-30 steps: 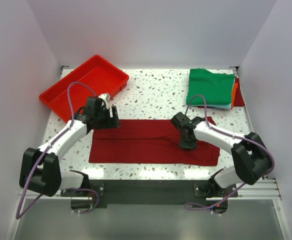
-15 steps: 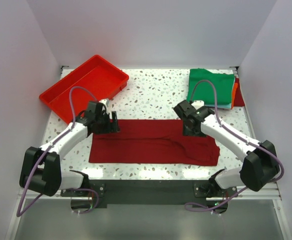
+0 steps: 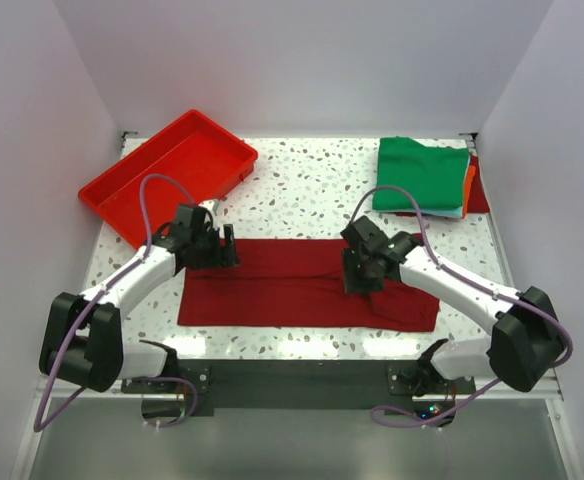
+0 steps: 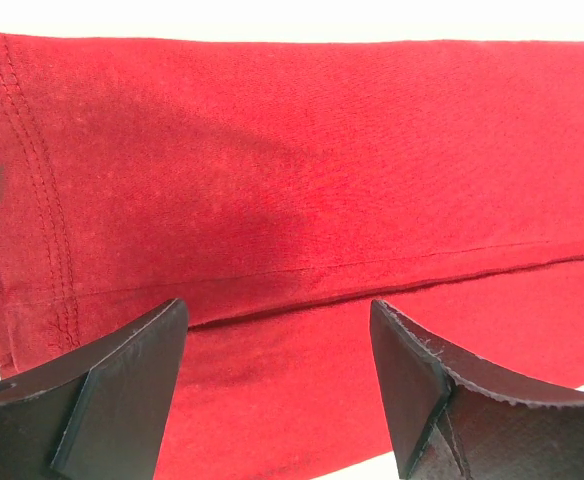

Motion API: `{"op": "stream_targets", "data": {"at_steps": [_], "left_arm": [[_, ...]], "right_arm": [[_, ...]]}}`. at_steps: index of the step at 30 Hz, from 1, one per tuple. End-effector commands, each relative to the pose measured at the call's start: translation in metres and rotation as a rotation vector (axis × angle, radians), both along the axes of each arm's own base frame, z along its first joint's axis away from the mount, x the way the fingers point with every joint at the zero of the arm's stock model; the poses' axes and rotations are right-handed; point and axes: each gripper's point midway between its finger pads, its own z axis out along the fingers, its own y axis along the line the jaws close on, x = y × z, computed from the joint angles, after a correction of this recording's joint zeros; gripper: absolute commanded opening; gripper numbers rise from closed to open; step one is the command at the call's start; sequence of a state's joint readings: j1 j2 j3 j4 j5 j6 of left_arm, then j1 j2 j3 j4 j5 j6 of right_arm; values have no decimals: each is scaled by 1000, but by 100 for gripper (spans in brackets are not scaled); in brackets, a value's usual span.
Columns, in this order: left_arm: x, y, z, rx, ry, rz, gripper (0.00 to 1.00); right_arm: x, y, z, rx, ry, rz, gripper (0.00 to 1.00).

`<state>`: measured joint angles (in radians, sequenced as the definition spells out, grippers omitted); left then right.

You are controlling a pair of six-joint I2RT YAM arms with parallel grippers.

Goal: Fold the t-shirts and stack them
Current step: Fold the tshirt

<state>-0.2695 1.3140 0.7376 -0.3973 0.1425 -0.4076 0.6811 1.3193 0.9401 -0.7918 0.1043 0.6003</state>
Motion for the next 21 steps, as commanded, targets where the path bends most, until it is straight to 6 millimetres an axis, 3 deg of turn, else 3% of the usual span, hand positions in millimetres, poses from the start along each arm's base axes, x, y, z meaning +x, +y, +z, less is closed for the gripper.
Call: {"op": "stream_targets", "data": {"at_steps": [1, 5, 11, 21], "left_arm": [[7, -2, 1, -3, -38, -19, 79], [7, -2, 1, -3, -38, -19, 79], [4, 0, -2, 9, -31, -20, 79], [4, 1, -4, 16, -31, -21, 79]], "right_arm": [[-7, 13, -11, 53, 38, 53, 43], [-11, -8, -30, -74, 84, 10, 42], [-3, -36, -28, -214, 36, -90, 42], [5, -65, -31, -331, -27, -183, 41]]}}
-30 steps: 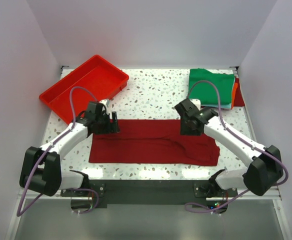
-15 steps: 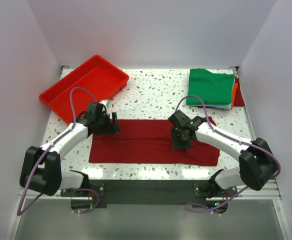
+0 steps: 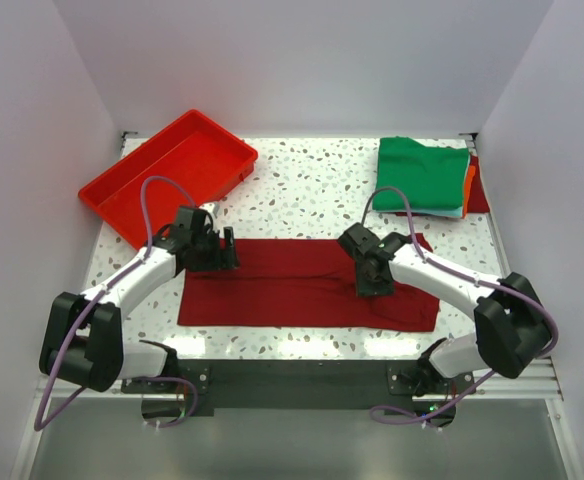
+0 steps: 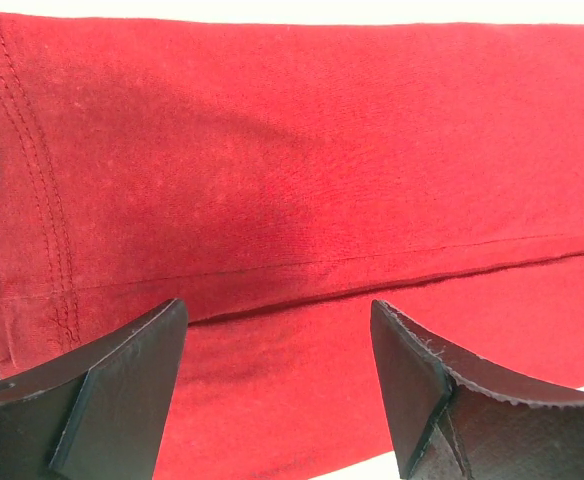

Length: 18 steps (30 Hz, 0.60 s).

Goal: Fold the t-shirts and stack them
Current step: Fold the tshirt

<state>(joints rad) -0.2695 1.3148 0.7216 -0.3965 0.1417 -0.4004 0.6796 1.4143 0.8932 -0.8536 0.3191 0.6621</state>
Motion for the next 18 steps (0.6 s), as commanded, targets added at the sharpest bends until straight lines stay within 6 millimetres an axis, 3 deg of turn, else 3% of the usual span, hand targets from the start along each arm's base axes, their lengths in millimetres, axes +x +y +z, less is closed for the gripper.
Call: {"op": "stream_targets", "data": {"at_steps": [1, 10, 14, 18], "left_arm": [[8, 0, 1, 8, -43, -17, 79], [5, 2, -2, 15, -37, -16, 79], [5, 0, -3, 5, -35, -18, 79], [5, 0, -3, 6, -34, -19, 79]], "right_arm": [[9, -17, 5, -73, -65, -62, 41], [17, -4, 27, 16, -131, -36, 37], [3, 5, 10, 65, -47, -4, 38], [-6, 3, -8, 53, -4, -11, 45]]}}
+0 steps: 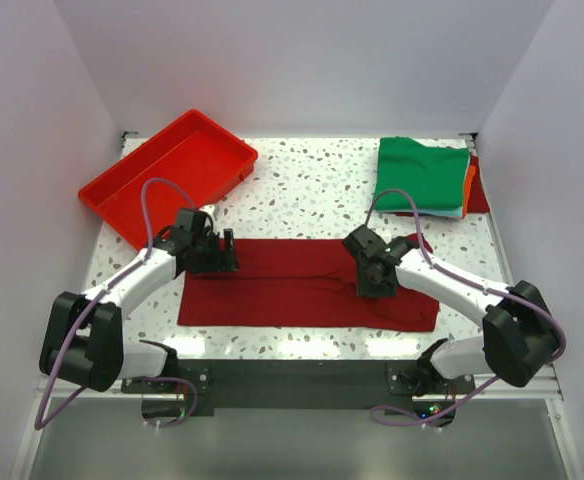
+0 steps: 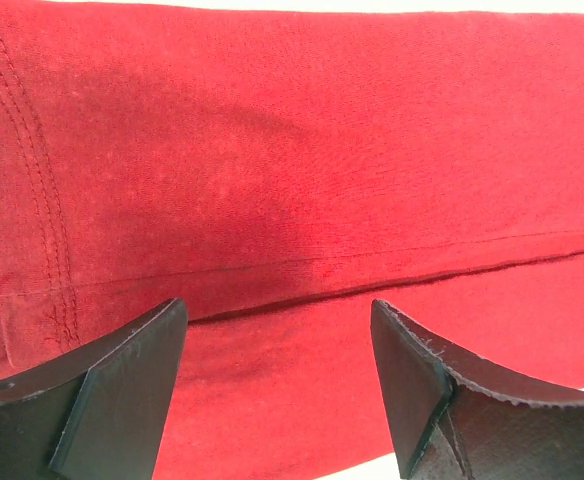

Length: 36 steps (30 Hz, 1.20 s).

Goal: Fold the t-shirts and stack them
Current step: Fold the tshirt

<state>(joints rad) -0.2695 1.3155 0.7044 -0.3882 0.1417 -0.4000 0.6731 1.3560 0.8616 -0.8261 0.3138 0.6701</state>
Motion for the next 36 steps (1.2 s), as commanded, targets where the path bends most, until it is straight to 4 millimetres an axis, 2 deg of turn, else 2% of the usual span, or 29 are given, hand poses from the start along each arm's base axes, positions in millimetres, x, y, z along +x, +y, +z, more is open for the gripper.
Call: {"op": "stream_targets", "data": {"at_steps": [1, 5, 8, 12, 14, 18, 22, 23, 25, 28, 29, 30, 32, 36], "left_arm": [[8, -1, 2, 4, -42, -19, 79], [7, 0, -4, 9, -34, -23, 79], [7, 4, -15, 32, -25, -16, 80], [5, 12, -34, 63, 16, -5, 80], [5, 14, -38, 69, 29, 3, 80], [3, 16, -41, 77, 40, 7, 80], [0, 16, -44, 78, 52, 6, 80], [0, 16, -44, 78, 52, 6, 80], [-1, 17, -46, 80, 60, 6, 80], [-1, 17, -48, 82, 69, 6, 80], [-2, 17, -49, 84, 75, 6, 80], [-2, 17, -49, 83, 73, 4, 80], [-2, 17, -49, 84, 75, 6, 80], [-2, 16, -50, 81, 74, 3, 80]], "right_arm": [[-7, 3, -14, 12, 40, 2, 46], [-4, 0, -23, -34, 56, 0, 46], [2, -7, -23, -100, 68, -3, 37], [6, -6, -10, -123, 78, 26, 17], [3, -3, 1, -101, 88, 43, 11], [-8, -3, 17, -80, 131, 80, 9], [-17, -20, 30, -120, 152, 60, 12], [-17, -25, 33, -135, 148, 50, 16], [-13, -37, 43, -175, 112, 17, 17], [-11, -56, 57, -250, 73, -40, 40], [-13, -61, 62, -270, 70, -48, 50], [-9, -62, 67, -273, 51, -61, 52], [-4, -54, 75, -227, 15, -54, 53], [2, -2, 80, 50, -5, 98, 49]]}}
